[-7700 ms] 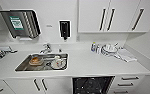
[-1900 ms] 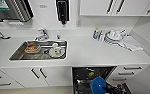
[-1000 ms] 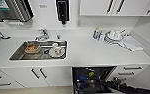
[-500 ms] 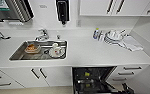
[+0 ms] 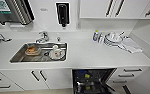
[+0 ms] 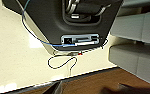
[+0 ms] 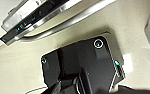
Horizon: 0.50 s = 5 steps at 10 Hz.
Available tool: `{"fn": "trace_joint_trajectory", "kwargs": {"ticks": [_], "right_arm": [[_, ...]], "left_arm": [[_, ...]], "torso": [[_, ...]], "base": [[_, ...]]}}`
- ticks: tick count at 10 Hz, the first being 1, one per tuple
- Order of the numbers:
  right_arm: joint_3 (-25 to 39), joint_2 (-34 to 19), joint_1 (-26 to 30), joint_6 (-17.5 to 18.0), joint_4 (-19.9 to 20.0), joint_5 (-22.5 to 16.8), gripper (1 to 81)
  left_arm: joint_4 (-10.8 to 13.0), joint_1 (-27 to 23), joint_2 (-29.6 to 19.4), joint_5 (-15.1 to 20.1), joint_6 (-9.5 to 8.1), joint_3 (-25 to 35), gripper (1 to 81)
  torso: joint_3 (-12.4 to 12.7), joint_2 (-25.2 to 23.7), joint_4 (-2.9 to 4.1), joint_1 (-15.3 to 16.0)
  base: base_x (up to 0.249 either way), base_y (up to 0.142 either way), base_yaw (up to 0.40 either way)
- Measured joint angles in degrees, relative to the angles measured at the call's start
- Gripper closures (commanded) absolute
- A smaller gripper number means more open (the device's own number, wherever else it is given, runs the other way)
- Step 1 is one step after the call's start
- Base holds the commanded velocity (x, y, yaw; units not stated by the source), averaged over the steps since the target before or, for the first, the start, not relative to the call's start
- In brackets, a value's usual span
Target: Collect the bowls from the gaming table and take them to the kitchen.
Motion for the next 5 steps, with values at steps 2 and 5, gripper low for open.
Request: {"fn": "trace_joint_trajectory", "kwargs": {"ticks": [2, 5], "right_arm": [[-0.09, 0.01, -6.67, -0.05, -2.07, 0.27, 1.0], [-2.27, 1.24, -14.6, -0.21, -5.27, 1.62, 1.0]], "left_arm": [[0.63, -1.07, 0.13, 0.33, 0.72, -0.44, 1.0], [1.57, -2.45, -0.28, 0.41, 1.08, -1.62, 1.0]], "torso": [[0.02, -4.26, 0.0, 2.62], [0.07, -10.51, 0.0, 6.51]], "base": [[0.0, 0.0, 0.0], [0.0, 0.0, 0.0]]}}
